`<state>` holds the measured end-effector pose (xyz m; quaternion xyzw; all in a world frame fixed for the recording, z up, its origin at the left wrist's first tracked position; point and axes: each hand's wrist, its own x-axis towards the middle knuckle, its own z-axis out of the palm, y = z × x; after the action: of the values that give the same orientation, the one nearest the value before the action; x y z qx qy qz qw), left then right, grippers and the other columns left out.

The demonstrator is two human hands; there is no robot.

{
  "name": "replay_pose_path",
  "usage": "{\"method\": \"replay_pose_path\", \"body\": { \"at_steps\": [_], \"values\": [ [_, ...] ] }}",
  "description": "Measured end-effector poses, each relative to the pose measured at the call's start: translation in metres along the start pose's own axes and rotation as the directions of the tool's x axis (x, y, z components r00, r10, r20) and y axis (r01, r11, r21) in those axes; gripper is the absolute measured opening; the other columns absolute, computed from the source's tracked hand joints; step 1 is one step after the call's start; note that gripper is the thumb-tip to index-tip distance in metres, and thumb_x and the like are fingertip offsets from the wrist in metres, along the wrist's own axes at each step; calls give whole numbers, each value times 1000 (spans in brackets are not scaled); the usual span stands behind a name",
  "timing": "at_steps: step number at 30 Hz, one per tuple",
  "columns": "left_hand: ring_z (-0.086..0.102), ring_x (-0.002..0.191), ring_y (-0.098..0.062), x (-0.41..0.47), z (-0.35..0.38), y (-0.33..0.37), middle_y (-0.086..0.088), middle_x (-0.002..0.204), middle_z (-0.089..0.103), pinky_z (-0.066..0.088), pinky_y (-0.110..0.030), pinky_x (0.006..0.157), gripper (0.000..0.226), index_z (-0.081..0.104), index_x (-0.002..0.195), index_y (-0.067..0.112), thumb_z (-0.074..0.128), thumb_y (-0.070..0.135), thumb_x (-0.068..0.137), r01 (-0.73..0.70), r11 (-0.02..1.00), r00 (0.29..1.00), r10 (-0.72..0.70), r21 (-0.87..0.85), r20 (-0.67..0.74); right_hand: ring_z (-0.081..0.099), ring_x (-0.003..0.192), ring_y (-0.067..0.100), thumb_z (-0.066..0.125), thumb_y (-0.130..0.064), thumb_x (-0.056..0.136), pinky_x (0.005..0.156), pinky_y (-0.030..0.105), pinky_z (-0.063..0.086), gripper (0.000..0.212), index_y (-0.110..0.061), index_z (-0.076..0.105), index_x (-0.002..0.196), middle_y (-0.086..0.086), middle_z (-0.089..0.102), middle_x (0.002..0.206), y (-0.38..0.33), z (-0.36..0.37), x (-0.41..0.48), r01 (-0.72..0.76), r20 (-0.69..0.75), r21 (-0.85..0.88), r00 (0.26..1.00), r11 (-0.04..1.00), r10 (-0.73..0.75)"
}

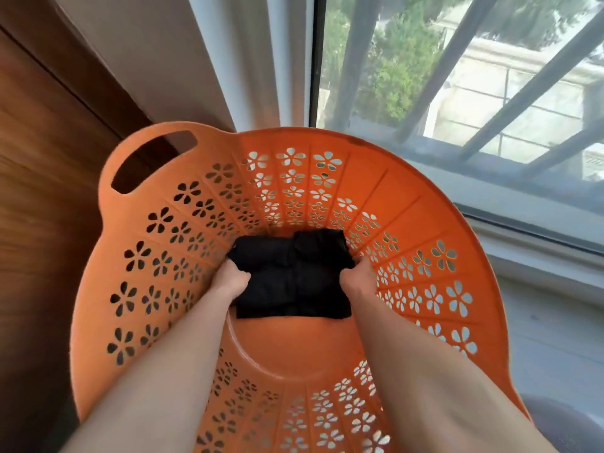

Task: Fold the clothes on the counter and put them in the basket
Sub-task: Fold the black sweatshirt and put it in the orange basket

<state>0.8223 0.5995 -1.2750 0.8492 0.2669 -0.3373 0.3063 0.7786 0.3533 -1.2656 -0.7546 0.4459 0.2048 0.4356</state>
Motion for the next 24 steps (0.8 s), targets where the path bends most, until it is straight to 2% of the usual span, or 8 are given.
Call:
{"method": "replay_pose_path", "body": {
  "at_steps": [4,6,7,10,12,15,20,24],
  "values": [
    [42,136,-37,-49,-30,27,-19,150,42,33,-43,116,59,35,148,4,49,13,91,38,999,999,-38,25,-8,59,116,29,48,0,85,101,32,43,41,-12,58,123,8,65,120,-33,-27,-38,114,-13,105,993,988,-113],
    [33,143,-34,-86,-55,49,-14,157,32,25,-42,120,62,26,154,10,43,9,94,-24,999,999,25,40,-31,65,104,25,45,2,86,92,31,47,34,-19,63,107,2,69,104,-58,-51,-71,228,-28,160,974,961,-226],
    [36,142,-32,-110,-71,63,-12,156,36,27,-41,118,58,31,152,13,42,8,96,-66,997,998,66,39,-19,68,96,22,43,3,85,88,31,50,36,-22,64,100,0,71,96,-69,-67,-90,268,-30,192,963,944,-267],
    [57,119,-25,-189,-120,104,-5,132,62,43,-38,106,33,61,122,27,47,11,96,-183,983,983,183,-6,35,68,72,14,38,5,79,78,31,55,43,-26,66,92,0,72,80,-109,-129,-161,300,-8,291,950,909,-311],
    [64,105,-22,-249,-156,131,-1,114,70,50,-37,96,29,65,97,37,51,11,94,-252,967,967,253,-42,34,63,64,15,35,7,77,69,35,55,45,-21,66,92,2,70,78,-139,-181,-215,264,6,405,957,875,-291],
    [65,87,-18,-365,-213,177,-3,96,71,50,-24,74,35,68,101,24,44,-1,95,-351,930,933,358,-107,43,61,63,16,34,12,84,53,24,51,40,-8,63,103,8,68,85,-175,-271,-300,235,10,440,964,867,-267],
    [69,81,-16,-551,-297,247,2,92,73,48,-16,58,26,69,102,21,48,7,98,-467,868,881,473,-169,-3,72,77,21,44,2,90,70,35,57,32,-18,65,102,3,73,93,-220,-413,-435,304,-56,382,950,873,-306],
    [69,92,-20,-653,-333,287,-4,101,72,51,-19,66,22,69,113,14,53,8,99,-549,808,832,553,-216,-45,72,77,19,56,-10,93,65,29,54,18,-18,67,105,2,74,90,-237,-489,-514,443,-121,387,894,809,-431]
  ]
}}
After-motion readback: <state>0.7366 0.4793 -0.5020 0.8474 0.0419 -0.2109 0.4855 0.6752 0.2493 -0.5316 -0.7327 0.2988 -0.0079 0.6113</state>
